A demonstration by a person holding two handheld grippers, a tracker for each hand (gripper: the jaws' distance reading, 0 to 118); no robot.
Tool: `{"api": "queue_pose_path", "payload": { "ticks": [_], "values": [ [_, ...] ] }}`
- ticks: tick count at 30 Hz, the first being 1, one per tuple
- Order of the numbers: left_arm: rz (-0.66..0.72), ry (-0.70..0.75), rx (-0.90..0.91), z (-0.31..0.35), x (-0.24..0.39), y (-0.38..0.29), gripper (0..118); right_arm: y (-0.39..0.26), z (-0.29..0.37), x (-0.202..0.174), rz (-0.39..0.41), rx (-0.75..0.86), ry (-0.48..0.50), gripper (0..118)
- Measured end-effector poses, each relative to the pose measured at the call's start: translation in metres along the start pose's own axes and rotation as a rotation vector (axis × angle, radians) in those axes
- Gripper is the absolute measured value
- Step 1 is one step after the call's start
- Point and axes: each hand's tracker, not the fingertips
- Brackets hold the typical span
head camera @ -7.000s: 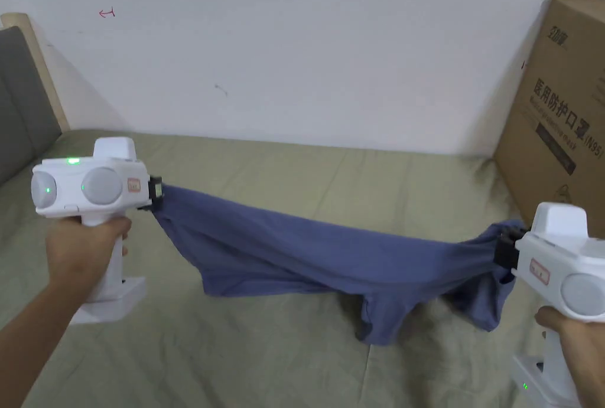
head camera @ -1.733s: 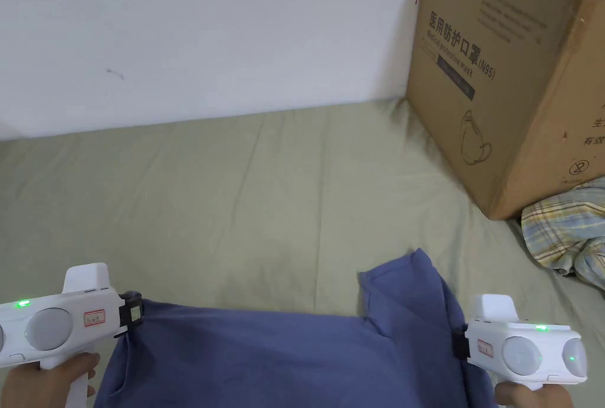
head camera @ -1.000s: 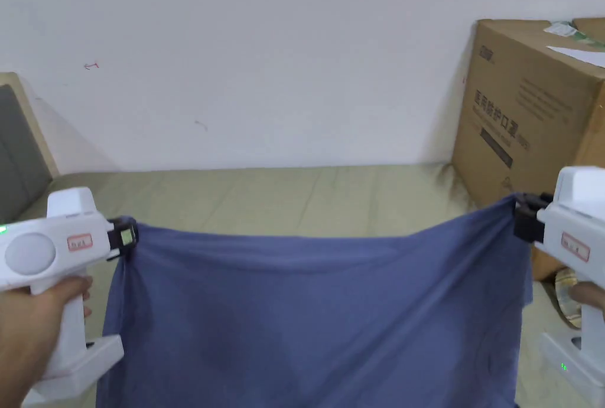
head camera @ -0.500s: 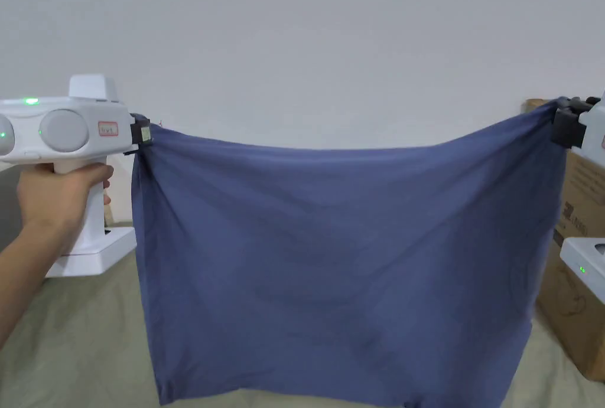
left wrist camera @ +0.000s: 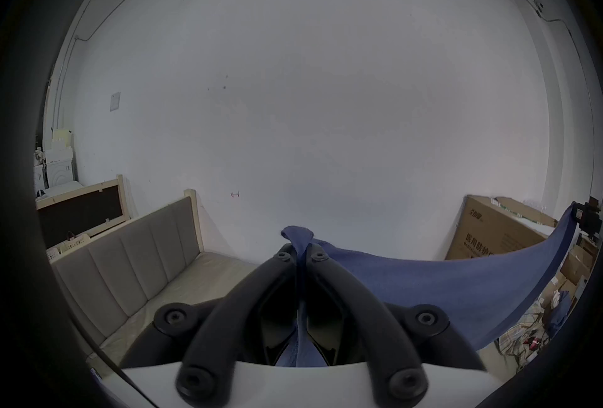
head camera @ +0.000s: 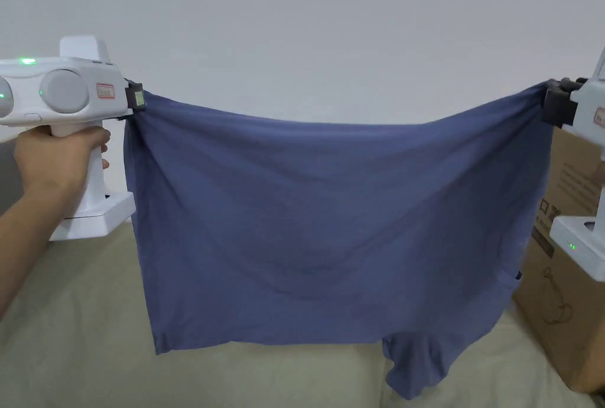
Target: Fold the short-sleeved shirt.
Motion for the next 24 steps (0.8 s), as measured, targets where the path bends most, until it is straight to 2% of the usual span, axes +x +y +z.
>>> {"api": "queue_pose_path", "payload": {
  "ticks": [3,12,18,24],
  "values": [
    [-0.016,0.003,-0.06,-0.031,0.007,-0.032,1,-0.039,-0.014,0.002,-0.002,-0.063,-0.008,3],
    [-0.036,-0.02,-0.218,-0.064,0.017,-0.149,1,-0.154,-0.028,0.01,-0.032,-0.242,-0.015,3],
    [-0.028,-0.031,-0.334,-0.046,0.007,-0.225,1,-0.22,0.008,0.005,-0.064,-0.354,-0.009,3],
    [0.028,-0.015,-0.454,0.006,-0.018,-0.291,1,-0.267,0.07,-0.005,-0.101,-0.449,0.012,3]
  ]
}}
